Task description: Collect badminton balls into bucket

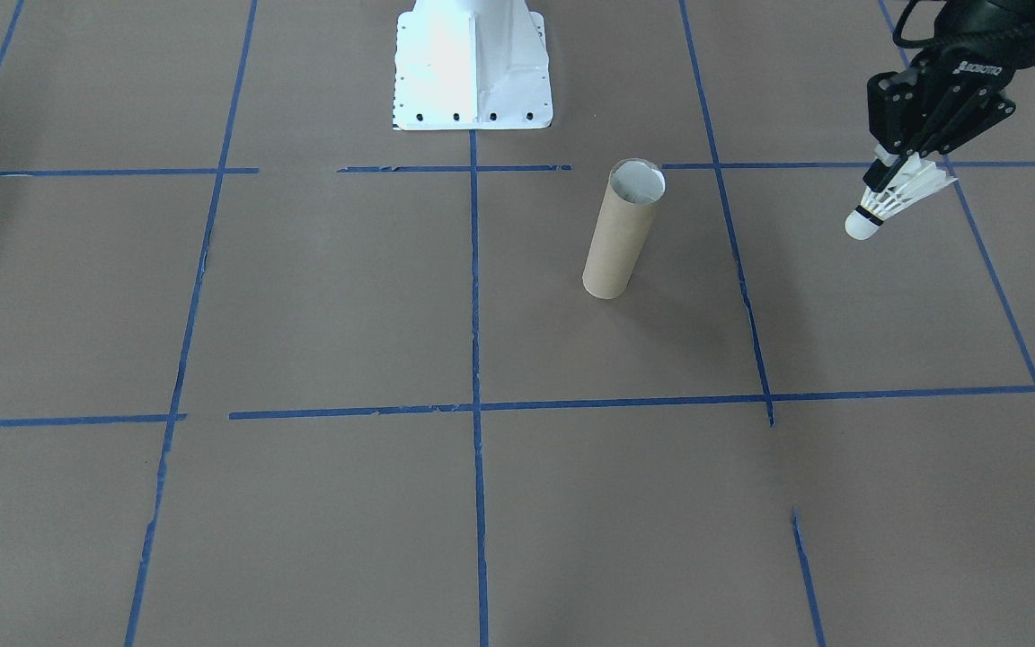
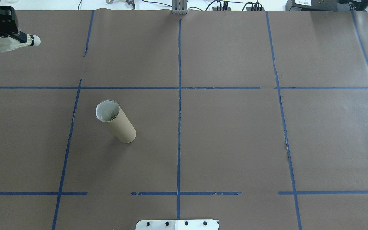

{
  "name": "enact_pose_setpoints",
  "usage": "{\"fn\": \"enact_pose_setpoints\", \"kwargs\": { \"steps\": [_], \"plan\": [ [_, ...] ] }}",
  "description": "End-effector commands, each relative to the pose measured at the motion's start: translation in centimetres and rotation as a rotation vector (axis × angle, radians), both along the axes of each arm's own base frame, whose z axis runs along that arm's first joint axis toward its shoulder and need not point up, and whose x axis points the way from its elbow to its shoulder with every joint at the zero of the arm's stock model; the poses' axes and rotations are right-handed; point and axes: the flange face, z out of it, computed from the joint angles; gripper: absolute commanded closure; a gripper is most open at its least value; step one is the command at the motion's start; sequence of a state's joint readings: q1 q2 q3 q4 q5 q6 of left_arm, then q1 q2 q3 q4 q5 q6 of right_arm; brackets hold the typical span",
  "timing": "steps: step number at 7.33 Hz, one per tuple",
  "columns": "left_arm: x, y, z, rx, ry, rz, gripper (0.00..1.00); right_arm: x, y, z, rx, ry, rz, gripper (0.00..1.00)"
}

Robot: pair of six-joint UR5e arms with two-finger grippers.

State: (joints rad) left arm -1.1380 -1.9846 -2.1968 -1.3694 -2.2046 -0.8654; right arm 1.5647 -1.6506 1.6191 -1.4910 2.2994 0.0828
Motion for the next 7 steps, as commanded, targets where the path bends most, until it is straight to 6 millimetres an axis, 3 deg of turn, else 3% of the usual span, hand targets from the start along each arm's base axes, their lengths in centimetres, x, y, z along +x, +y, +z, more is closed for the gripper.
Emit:
{"fn": "enact_pose_setpoints", "kwargs": {
  "steps": [1, 2, 4, 7],
  "plan": [
    [4.3, 1.6, -1.3, 0.188, -0.150, 0.101, 1.00, 0.0, 0.0, 0.0, 0.001, 0.000, 0.000, 0.00],
    [5.0, 1.7, -4.2, 0.260, -0.224, 0.167, 1.00, 0.0, 0.0, 0.0, -0.001, 0.000, 0.000, 0.00],
    [9.2, 3.6, -9.7, 0.254, -0.379, 0.218, 1.00, 0.0, 0.0, 0.0, -0.001, 0.000, 0.000, 0.00],
    [16.0, 6.0, -13.2, 0.254, -0.531, 0.311, 1.00, 0.0, 0.0, 0.0, 0.001, 0.000, 0.000, 0.00]
  ]
}}
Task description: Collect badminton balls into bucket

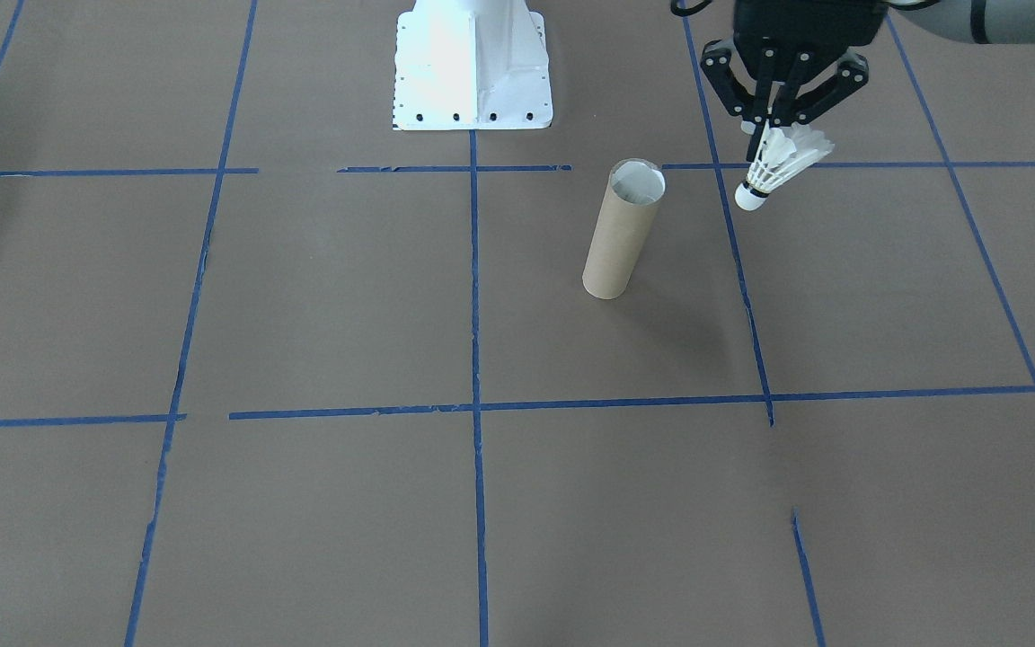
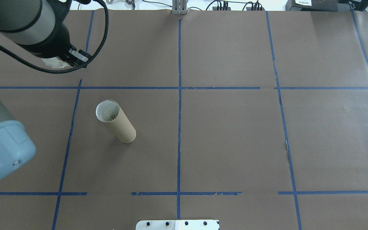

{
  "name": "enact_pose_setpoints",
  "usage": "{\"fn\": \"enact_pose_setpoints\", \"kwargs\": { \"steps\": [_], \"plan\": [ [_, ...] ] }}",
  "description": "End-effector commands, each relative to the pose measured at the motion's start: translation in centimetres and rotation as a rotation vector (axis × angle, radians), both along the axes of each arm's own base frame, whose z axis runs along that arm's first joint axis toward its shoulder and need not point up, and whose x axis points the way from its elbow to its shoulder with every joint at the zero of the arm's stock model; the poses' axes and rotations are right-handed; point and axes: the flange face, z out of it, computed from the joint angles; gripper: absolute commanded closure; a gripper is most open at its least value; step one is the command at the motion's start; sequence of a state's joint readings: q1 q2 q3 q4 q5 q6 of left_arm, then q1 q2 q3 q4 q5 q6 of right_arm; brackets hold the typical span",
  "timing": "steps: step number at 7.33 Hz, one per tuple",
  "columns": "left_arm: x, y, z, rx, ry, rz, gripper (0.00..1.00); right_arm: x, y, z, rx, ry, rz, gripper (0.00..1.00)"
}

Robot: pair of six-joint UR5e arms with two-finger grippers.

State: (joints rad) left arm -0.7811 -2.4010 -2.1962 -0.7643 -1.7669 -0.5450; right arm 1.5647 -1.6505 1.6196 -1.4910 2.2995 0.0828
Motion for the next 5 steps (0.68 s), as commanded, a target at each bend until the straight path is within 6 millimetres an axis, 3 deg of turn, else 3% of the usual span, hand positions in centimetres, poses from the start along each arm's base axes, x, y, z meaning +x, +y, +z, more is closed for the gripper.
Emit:
{"fn": "enact_pose_setpoints", "kwargs": {
  "steps": [1, 2, 3, 5],
  "plan": [
    [4.1, 2.0, -1.8, 0.019, -0.112, 0.082, 1.00, 0.0, 0.0, 0.0, 0.000, 0.000, 0.000, 0.00],
    [4.9, 1.9, -1.9, 0.023, -0.142, 0.114, 1.00, 0.0, 0.0, 0.0, 0.000, 0.000, 0.000, 0.00],
    [7.1, 1.2, -2.0, 0.004, -0.186, 0.144, 1.00, 0.0, 0.0, 0.0, 0.000, 0.000, 0.000, 0.00],
    [7.7, 0.6, -1.4, 0.035, -0.229, 0.217, 1.00, 0.0, 0.0, 0.1, -0.001, 0.000, 0.000, 0.00]
  ]
}}
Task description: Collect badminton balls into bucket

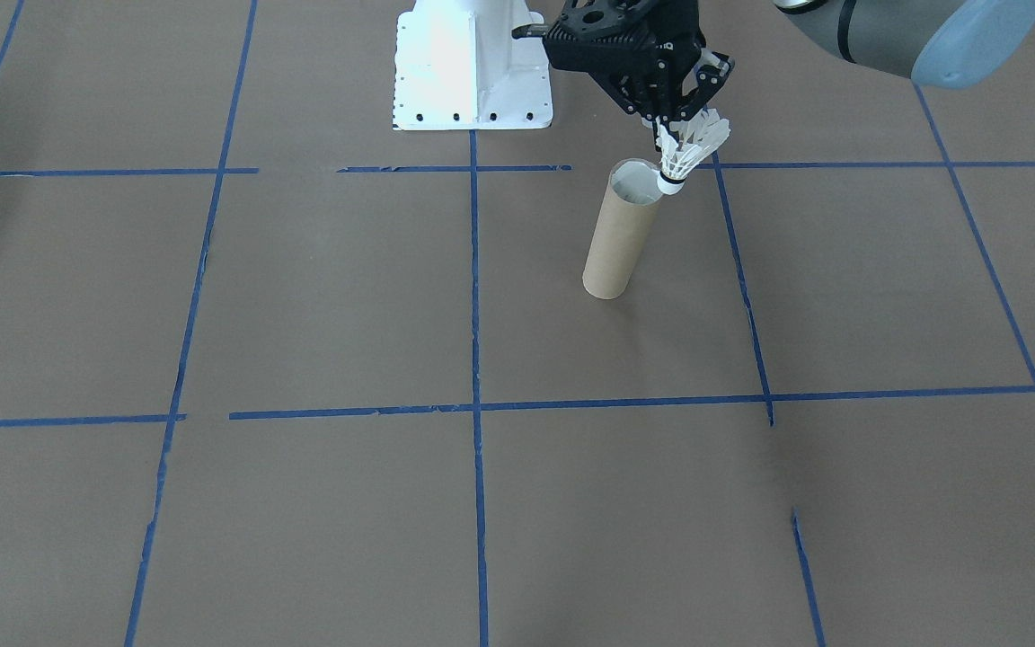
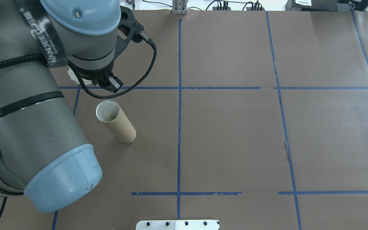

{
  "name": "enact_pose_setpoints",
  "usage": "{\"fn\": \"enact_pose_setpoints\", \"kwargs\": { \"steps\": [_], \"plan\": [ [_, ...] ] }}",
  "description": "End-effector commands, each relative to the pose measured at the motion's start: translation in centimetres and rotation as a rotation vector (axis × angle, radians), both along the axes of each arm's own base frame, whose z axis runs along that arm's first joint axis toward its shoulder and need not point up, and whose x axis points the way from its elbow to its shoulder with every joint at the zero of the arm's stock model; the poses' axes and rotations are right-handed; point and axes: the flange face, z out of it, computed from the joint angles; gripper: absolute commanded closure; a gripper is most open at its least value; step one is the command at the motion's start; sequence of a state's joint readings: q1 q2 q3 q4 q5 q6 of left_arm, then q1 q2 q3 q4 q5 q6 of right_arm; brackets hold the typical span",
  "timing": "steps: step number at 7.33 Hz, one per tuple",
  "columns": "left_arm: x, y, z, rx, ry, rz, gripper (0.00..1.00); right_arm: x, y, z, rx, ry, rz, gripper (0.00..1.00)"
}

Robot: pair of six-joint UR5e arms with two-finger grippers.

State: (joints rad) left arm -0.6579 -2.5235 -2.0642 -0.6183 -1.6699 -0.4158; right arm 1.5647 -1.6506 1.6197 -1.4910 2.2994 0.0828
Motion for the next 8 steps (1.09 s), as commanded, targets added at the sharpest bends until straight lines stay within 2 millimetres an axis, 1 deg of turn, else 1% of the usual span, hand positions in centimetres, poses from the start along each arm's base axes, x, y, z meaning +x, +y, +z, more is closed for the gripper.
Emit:
{"fn": "enact_pose_setpoints", "kwargs": {
  "steps": [1, 2, 3, 4, 5, 6, 8],
  "plan": [
    [1.6, -1.0, 0.8, 0.006, -0.060, 0.077, 1.00, 0.0, 0.0, 0.1, -0.001, 0.000, 0.000, 0.00],
    [2.0, -1.2, 1.1, 0.007, -0.071, 0.099, 1.00, 0.0, 0.0, 0.0, 0.000, 0.000, 0.000, 0.00],
    [2.7, -0.7, 1.5, 0.003, -0.075, 0.114, 1.00, 0.0, 0.0, 0.1, -0.001, 0.000, 0.000, 0.00],
    [3.1, -0.5, 1.5, -0.002, -0.071, 0.123, 1.00, 0.0, 0.0, 0.0, 0.000, 0.000, 0.000, 0.00],
    [4.1, 0.6, 1.4, 0.000, -0.066, 0.150, 1.00, 0.0, 0.0, 0.0, 0.000, 0.000, 0.000, 0.00],
    [4.3, 1.2, 1.3, 0.002, -0.062, 0.160, 1.00, 0.0, 0.0, 0.1, -0.001, 0.000, 0.000, 0.00],
    [4.3, 1.3, 1.3, 0.002, -0.062, 0.162, 1.00, 0.0, 0.0, 0.1, -0.001, 0.000, 0.000, 0.00]
  ]
}}
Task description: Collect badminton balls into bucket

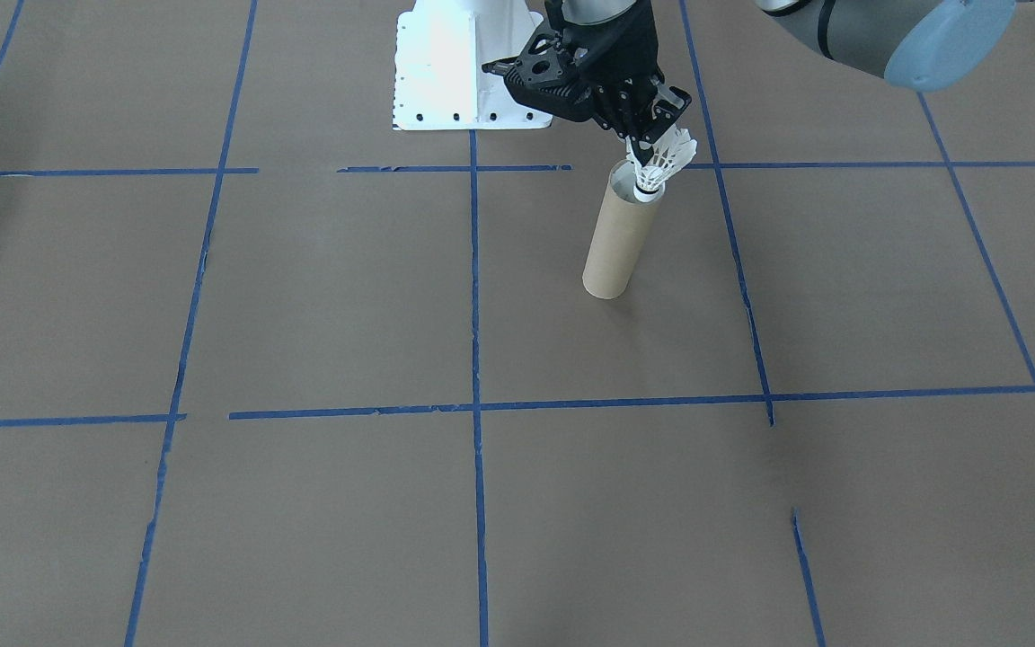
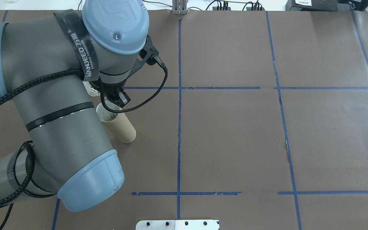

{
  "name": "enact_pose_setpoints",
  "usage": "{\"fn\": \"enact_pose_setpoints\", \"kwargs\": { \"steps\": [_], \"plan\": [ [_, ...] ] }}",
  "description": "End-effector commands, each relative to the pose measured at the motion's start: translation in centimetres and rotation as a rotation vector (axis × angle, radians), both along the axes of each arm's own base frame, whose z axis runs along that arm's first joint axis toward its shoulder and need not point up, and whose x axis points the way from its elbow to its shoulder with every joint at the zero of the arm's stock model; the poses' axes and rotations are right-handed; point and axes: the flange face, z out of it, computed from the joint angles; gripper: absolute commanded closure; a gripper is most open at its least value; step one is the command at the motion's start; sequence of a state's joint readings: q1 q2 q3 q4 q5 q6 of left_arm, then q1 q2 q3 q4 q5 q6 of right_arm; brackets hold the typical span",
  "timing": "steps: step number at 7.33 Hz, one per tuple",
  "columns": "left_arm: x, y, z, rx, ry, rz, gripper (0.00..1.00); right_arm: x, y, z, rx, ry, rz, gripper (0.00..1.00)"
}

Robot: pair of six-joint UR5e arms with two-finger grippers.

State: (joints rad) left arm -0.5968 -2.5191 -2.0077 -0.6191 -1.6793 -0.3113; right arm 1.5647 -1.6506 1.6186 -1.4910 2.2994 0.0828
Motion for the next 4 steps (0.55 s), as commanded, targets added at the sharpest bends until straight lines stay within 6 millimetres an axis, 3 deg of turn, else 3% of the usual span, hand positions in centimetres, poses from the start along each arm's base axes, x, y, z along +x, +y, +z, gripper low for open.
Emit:
{"fn": "enact_pose_setpoints", "kwargs": {
  "steps": [1, 4],
  "plan": [
    [0.09, 0.32, 0.99, -0.018, -0.004, 0.009, 1.00, 0.00, 0.00, 0.01, 0.000, 0.000, 0.000, 0.00],
    [-0.09, 0.73, 1.35, -0.036, 0.010, 0.019, 1.00, 0.00, -0.01, -0.06, 0.001, 0.000, 0.000, 0.00]
  ]
}}
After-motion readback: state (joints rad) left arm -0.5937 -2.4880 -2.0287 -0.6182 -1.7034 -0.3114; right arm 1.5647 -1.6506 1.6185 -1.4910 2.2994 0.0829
